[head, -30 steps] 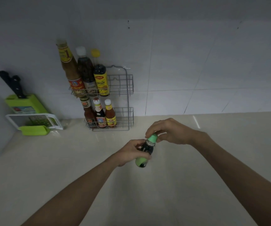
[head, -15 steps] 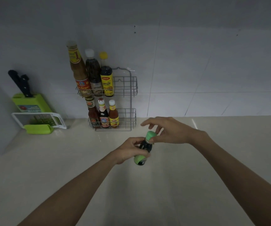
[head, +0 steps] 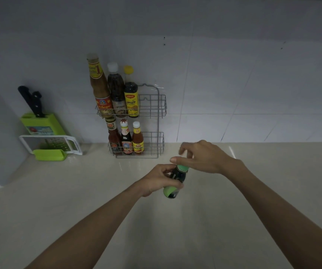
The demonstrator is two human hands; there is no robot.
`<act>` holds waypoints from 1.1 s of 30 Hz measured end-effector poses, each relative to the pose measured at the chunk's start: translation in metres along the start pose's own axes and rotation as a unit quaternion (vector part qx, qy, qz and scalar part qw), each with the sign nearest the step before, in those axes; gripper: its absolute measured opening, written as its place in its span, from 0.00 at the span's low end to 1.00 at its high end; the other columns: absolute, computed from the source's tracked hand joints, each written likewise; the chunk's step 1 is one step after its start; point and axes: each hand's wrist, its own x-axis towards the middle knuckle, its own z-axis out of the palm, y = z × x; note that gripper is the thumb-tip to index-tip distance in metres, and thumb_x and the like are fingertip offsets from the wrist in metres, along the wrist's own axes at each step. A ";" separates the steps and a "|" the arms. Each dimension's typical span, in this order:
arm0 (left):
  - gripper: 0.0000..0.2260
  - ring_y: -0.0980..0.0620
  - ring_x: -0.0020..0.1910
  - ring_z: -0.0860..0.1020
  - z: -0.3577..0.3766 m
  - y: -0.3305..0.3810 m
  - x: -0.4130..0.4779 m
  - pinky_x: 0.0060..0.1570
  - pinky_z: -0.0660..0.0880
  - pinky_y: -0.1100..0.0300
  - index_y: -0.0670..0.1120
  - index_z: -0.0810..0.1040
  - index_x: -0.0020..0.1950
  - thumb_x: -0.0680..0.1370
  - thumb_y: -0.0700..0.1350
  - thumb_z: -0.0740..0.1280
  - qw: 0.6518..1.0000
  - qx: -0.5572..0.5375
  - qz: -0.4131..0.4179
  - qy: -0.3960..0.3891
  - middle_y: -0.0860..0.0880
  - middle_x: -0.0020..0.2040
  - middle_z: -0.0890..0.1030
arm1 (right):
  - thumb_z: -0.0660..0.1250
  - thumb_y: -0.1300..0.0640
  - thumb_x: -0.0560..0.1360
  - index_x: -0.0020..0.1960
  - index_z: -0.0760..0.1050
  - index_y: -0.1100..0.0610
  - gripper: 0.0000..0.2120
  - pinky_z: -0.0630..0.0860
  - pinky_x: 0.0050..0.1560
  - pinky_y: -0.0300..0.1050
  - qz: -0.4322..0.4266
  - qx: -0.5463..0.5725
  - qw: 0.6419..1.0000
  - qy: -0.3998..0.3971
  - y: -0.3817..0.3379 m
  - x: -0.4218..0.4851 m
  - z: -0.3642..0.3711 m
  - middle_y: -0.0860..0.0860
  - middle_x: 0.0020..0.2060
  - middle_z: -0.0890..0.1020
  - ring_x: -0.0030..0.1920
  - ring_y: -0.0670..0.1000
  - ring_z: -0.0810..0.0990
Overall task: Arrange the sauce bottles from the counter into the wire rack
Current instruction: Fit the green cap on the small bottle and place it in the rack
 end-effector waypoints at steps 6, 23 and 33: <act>0.24 0.45 0.57 0.80 -0.001 0.004 -0.004 0.62 0.76 0.47 0.48 0.81 0.58 0.63 0.42 0.78 1.000 0.007 0.004 0.007 0.45 0.55 0.83 | 0.59 0.27 0.69 0.39 0.74 0.49 0.25 0.70 0.36 0.44 0.019 -0.106 0.993 0.046 -0.003 -0.006 -0.001 0.45 0.33 0.78 0.36 0.48 0.76; 0.24 0.61 0.40 0.78 0.003 0.001 -0.012 0.38 0.72 0.75 0.51 0.82 0.57 0.62 0.49 0.81 0.979 0.078 0.053 0.182 0.56 0.44 0.82 | 0.68 0.46 0.73 0.49 0.71 0.53 0.12 0.63 0.29 0.38 0.044 0.112 0.984 0.135 -0.005 -0.001 0.048 0.45 0.25 0.71 0.27 0.44 0.69; 0.19 0.55 0.56 0.79 -0.034 0.004 -0.029 0.59 0.74 0.60 0.49 0.81 0.57 0.67 0.42 0.78 0.999 -0.006 0.011 0.052 0.52 0.53 0.84 | 0.63 0.53 0.78 0.52 0.77 0.48 0.05 0.74 0.34 0.40 -0.023 0.192 0.979 0.062 -0.005 0.026 -0.007 0.50 0.37 0.81 0.27 0.43 0.74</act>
